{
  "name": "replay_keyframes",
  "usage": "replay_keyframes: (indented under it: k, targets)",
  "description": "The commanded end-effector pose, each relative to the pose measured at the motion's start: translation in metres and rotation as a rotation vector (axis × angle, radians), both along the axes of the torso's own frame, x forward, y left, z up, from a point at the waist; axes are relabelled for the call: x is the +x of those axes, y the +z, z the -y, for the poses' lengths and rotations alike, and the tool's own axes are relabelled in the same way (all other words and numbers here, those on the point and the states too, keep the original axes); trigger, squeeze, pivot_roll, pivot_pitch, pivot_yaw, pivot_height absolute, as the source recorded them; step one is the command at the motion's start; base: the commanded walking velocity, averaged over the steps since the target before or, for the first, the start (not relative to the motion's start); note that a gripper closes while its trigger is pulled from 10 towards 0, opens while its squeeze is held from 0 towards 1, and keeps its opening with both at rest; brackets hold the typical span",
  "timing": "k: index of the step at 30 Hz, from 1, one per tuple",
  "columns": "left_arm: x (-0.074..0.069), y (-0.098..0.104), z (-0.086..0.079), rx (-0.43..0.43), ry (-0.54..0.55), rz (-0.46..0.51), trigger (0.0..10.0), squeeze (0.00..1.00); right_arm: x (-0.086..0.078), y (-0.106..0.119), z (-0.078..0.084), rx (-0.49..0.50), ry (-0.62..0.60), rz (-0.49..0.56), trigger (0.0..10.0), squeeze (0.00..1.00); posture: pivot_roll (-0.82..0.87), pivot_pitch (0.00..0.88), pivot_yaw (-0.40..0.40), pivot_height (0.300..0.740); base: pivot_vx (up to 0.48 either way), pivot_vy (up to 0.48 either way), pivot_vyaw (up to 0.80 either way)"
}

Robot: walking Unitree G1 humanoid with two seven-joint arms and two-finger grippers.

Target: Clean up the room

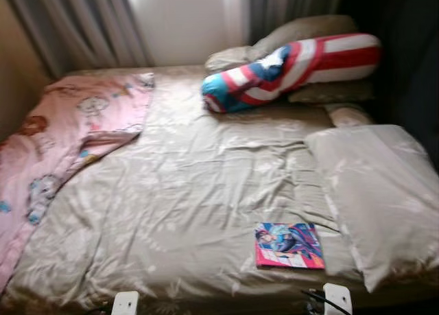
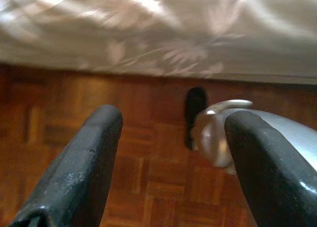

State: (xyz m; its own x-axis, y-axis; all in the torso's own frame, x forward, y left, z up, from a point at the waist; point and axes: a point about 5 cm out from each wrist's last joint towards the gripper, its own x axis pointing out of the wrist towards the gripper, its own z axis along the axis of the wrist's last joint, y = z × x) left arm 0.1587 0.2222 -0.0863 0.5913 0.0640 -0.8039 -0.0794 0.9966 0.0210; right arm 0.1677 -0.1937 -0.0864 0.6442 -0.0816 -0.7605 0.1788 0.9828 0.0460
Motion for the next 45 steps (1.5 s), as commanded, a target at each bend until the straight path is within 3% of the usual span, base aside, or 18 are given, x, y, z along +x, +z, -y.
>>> replay_keyframes:
  k: [1, 5, 36, 37, 38, 45]
  targets:
    - [-0.0078, -0.0031, -0.0016, 0.001, 0.013, -0.025, 10.0, 0.00, -0.0047, -0.0020, 0.0015, -0.007, -0.001, -0.016, 10.0, 0.00, -0.06, 0.088, 0.047, 0.740, 0.000, 0.000, 0.80]
    - [-0.0043, -0.0022, 0.0005, 0.002, 0.010, -0.015, 10.0, 0.00, -0.0038, -0.0019, 0.0020, -0.008, -0.003, -0.022, 10.0, 0.00, -0.06, 0.083, 0.046, 0.740, 0.000, 0.000, 0.77]
    - [-0.0049, -0.0028, 0.0022, 0.006, -0.005, -0.017, 10.0, 0.00, -0.0037, -0.0020, 0.0023, 0.007, -0.014, -0.023, 10.0, 0.00, -0.06, 0.057, 0.045, 0.740, 0.000, 0.000, 0.00]
    - [-0.0048, -0.0028, 0.0022, 0.006, -0.006, -0.016, 10.0, 0.00, -0.0038, -0.0020, 0.0021, 0.012, -0.017, -0.022, 10.0, 0.32, -0.06, 0.060, 0.044, 0.740, 0.000, 0.000, 0.00]
    - [-0.0047, -0.0027, 0.0022, 0.007, -0.006, -0.016, 10.0, 0.00, -0.0036, -0.0019, 0.0020, 0.012, -0.016, -0.020, 10.0, 1.00, -0.06, 0.060, 0.044, 0.740, 0.000, 0.000, 0.00]
    - [-0.0048, -0.0027, 0.0021, 0.006, -0.003, -0.014, 10.0, 0.00, -0.0034, -0.0017, 0.0024, 0.007, -0.018, -0.017, 10.0, 1.00, -0.06, 0.077, 0.044, 0.740, 0.000, 0.000, 0.00]
